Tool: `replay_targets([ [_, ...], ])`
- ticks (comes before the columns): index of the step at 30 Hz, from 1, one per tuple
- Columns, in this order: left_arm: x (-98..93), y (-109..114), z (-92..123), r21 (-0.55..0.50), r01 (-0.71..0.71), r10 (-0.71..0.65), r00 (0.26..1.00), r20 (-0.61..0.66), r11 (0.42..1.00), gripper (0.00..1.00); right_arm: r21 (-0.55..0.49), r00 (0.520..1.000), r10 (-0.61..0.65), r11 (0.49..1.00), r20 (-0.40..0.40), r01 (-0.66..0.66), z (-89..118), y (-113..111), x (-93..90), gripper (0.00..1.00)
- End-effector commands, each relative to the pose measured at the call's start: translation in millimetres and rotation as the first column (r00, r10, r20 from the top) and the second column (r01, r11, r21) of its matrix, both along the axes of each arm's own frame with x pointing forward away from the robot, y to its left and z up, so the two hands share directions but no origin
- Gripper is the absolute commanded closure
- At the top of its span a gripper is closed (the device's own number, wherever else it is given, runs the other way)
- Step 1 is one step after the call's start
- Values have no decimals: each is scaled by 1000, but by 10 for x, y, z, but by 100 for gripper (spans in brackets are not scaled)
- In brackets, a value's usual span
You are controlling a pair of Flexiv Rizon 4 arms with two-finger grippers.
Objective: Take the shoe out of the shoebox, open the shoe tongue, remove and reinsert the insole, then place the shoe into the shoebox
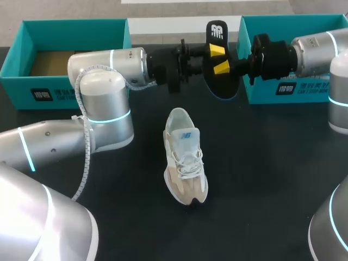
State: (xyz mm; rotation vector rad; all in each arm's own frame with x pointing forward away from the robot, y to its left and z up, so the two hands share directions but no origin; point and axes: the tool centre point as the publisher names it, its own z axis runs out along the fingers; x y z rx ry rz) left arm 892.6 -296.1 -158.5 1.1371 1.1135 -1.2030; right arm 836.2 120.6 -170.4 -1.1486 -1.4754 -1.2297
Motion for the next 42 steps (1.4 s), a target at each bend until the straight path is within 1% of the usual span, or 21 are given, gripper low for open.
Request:
replay_targets([
  [1, -72, 270, 50, 26, -13, 16, 994, -106, 1000, 0, -21, 997, -21, 1000, 74, 22, 46, -35, -24, 100],
  [4, -74, 442, 49, 34, -18, 24, 977, -213, 999, 0, -42, 990, -44, 998, 131, 50, 50, -51, -13, 100],
  [6, -79, 557, 38, 55, -27, 40, 965, -261, 998, 0, -41, 983, -58, 997, 174, 67, 55, -61, -10, 100],
  [7, -82, 608, 23, 91, -14, 38, 960, -277, 996, 0, -38, 979, -65, 997, 192, 74, 64, -65, -10, 100],
  [8, -82, 623, 17, 91, -14, 39, 959, -281, 996, 0, -39, 978, -67, 996, 198, 76, 64, -65, -9, 100],
  [9, -66, 717, -9, 104, -14, 50, 932, -360, 994, 0, -34, 969, -78, 995, 234, 88, 71, -68, -7, 100],
  [11, -49, 828, -57, 109, -33, 76, 905, -419, 994, 0, -26, 960, -85, 995, 268, 95, 85, -70, -5, 100],
  [12, -41, 881, -95, 129, -27, 83, 888, -452, 991, 0, -25, 954, -84, 995, 287, 95, 101, -64, -3, 100],
  [18, -127, 1198, -265, 195, -61, 162, 811, -562, 979, 0, -20, 928, -81, 995, 364, 94, 138, -29, -3, 100],
  [19, -127, 1198, -265, 195, -61, 162, 811, -562, 979, 0, -42, 934, -76, 994, 348, 96, 143, -18, -2, 100],
  [34, -127, 1198, -265, 195, -61, 162, 811, -562, 979, 0, -35, 934, -67, 996, 352, 85, 145, -6, 1, 100],
  [35, -181, 1203, -234, 162, -17, 113, 789, -604, 987, 0, -35, 934, -67, 996, 352, 85, 145, -6, 1, 100],
  [36, -199, 1215, -244, 220, -24, 161, 758, -632, 975, 0, -35, 934, -67, 996, 352, 85, 145, -6, 1, 100],
  [37, -227, 1229, -273, 239, -4, 164, 739, -654, 971, 0, -35, 934, -67, 996, 352, 85, 145, -6, 1, 100],
  [38, -243, 1271, -280, 209, 0, 151, 693, -705, 978, 0, -35, 934, -67, 996, 352, 85, 145, -6, 1, 100],
  [39, -262, 1313, -305, 216, 23, 152, 640, -753, 976, 0, -35, 934, -67, 996, 352, 85, 145, -6, 1, 100],
  [40, -230, 1358, -336, 221, 29, 155, 625, -765, 975, 0, -46, 942, -65, 995, 329, 85, 40, -6, 16, 100],
  [42, -218, 1457, -404, 266, 61, 192, 543, -817, 962, 0, -26, 920, -63, 996, 387, 80, -87, 9, 61, 100],
])
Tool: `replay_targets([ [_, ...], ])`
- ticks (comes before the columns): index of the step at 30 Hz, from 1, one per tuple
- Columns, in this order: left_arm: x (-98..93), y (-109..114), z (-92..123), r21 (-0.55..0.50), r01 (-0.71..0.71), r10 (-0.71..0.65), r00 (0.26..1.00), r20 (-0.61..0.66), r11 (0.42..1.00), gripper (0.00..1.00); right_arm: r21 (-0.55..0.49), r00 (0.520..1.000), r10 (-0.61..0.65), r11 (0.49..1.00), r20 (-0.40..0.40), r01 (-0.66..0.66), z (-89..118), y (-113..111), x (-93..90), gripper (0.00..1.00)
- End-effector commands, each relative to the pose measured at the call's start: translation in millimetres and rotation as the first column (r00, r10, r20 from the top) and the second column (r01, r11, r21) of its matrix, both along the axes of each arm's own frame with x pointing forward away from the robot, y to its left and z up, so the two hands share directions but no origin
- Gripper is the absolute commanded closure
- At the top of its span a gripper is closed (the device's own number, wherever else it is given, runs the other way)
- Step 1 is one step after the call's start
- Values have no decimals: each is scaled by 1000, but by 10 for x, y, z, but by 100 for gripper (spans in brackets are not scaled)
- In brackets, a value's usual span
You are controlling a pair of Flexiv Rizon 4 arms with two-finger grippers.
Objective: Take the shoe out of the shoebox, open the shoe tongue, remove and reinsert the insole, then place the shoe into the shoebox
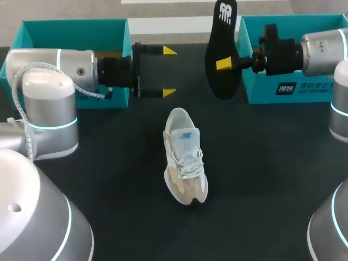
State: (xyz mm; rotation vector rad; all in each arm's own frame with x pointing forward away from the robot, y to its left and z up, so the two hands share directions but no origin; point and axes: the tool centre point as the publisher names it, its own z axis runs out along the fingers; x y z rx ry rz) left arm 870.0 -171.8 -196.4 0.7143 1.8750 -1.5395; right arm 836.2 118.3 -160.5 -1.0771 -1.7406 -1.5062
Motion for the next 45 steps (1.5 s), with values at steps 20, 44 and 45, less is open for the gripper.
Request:
replay_targets([
  [20, -526, 621, -640, 238, 98, 31, 872, -488, 966, 0, -91, 921, 144, 989, 361, -119, -810, 475, 208, 100],
  [44, -823, 724, -1129, 346, 72, 131, 839, -528, 935, 0, -99, 899, 170, 985, 403, -143, -714, 696, 152, 100],
  [45, -826, 721, -1152, 349, 71, 132, 840, -526, 934, 0, -103, 899, 184, 982, 398, -155, -716, 734, 158, 100],
])
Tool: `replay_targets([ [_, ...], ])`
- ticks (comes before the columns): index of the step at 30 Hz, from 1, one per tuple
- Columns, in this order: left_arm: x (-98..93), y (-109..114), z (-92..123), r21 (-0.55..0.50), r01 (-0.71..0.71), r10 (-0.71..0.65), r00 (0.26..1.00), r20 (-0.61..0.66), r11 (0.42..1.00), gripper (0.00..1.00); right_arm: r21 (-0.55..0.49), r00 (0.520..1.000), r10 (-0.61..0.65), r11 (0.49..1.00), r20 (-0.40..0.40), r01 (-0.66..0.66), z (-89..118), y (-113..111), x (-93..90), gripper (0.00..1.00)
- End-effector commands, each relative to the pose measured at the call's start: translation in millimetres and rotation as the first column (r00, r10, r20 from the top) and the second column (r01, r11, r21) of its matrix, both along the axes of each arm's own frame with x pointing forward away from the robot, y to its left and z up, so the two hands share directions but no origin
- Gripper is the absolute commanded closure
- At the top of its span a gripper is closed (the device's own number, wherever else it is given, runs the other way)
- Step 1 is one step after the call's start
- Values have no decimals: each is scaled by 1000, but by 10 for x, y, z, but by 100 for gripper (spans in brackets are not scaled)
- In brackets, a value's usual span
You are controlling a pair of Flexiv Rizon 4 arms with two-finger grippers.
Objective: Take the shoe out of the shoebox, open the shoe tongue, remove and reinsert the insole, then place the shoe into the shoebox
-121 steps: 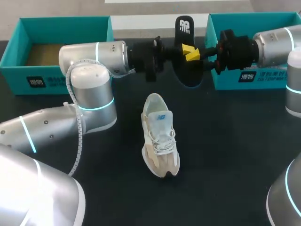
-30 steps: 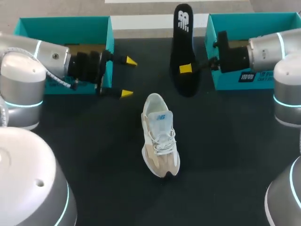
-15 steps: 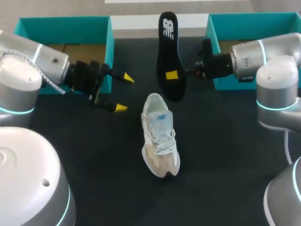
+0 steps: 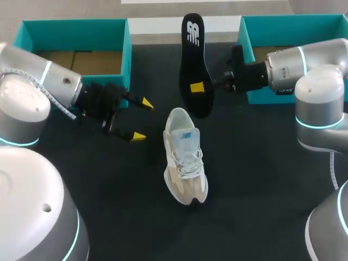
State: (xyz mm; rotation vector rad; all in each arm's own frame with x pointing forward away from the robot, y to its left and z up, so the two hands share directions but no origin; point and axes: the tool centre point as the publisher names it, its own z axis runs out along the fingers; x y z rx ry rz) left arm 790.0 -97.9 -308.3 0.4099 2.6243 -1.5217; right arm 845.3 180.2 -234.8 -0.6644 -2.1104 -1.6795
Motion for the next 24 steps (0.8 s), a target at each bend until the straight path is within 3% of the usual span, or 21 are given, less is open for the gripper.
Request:
replay_targets([
  [1, -26, -18, -57, 20, -13, 13, 1000, 5, 1000, 0, -15, 1000, 22, 1000, -4, -22, 21, 149, 69, 100],
  [14, 59, -33, -271, 73, -47, 47, 999, -2, 996, 0, 41, 993, 106, 993, 60, -109, -220, 574, -92, 100],
  [24, 87, -76, -345, 48, -56, 56, 998, 10, 997, 0, 11, 992, 111, 994, 64, -112, -254, 619, -118, 100],
])
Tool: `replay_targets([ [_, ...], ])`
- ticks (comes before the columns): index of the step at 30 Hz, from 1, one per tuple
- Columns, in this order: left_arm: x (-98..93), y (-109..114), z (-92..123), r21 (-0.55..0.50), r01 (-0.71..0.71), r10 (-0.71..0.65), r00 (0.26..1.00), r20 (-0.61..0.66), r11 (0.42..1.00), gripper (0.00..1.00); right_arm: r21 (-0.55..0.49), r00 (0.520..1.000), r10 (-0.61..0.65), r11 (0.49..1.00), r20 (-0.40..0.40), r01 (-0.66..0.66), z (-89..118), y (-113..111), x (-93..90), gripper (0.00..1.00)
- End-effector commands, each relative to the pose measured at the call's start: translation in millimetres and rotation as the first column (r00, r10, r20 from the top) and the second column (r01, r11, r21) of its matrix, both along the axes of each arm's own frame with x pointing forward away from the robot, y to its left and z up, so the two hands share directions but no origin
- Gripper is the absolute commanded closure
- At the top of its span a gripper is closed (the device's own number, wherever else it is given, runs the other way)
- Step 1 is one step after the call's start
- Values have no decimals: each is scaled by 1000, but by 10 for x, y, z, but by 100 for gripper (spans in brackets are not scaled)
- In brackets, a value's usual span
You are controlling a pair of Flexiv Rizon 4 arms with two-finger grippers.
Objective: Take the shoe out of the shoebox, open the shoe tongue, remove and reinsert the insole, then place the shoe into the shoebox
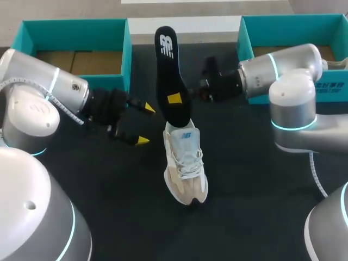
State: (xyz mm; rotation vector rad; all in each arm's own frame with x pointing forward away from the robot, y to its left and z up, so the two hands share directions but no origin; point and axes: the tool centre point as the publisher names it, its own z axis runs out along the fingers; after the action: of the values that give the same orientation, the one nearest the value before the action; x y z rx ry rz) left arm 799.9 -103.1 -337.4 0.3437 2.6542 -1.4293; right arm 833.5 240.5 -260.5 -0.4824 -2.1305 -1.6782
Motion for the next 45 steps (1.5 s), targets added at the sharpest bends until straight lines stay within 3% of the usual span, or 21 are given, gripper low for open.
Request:
replay_targets([
  [1, -17, -28, -55, -8, 1, -1, 1000, 0, 1000, 0, -4, 1000, -1, 1000, -1, 1, 4, 17, 0, 100],
  [25, -13, -191, 142, 127, -39, 40, 999, -3, 991, 0, 35, 999, -13, 999, -36, 14, -263, -49, -8, 100],
  [41, 30, -213, 94, 121, -36, 39, 999, -26, 992, 0, 45, 1000, 16, 999, -3, -16, -515, -40, -115, 100],
  [45, 41, -207, 88, 122, -34, 38, 999, -25, 992, 0, 57, 999, 20, 998, -48, -17, -653, -95, -160, 100],
])
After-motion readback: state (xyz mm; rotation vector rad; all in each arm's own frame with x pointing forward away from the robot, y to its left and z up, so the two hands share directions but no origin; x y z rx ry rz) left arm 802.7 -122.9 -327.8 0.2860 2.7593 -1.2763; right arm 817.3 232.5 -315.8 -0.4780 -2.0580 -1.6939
